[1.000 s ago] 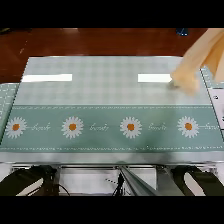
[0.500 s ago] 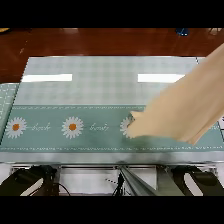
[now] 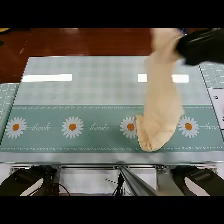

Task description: Fold the shirts.

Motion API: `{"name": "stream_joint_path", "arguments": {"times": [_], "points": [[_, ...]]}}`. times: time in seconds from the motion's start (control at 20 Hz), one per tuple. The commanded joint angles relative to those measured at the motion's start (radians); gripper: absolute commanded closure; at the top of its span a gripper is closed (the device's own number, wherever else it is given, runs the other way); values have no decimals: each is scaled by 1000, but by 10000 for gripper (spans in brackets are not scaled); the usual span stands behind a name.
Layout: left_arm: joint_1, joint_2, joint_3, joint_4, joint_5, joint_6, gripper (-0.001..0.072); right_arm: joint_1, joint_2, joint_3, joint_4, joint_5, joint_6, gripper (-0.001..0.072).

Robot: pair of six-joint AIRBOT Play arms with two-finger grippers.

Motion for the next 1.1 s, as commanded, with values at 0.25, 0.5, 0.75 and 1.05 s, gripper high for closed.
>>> {"name": "stream_joint_path", "arguments": {"times": [0.25, 0.5, 0.75, 1.05], "points": [[0, -24, -40, 76, 0, -2, -12, 489, -449, 1, -23, -258, 70, 246], [0, -32, -210, 75, 3, -7, -10, 284, -319, 1, -426, -19, 139, 235], [5, -31, -618, 15, 143, -48, 129, -171, -177, 1, -576, 197, 77, 235], [323, -31, -1032, -375, 329, 8, 129, -694, -159, -1, -160, 219, 21, 217]]}}
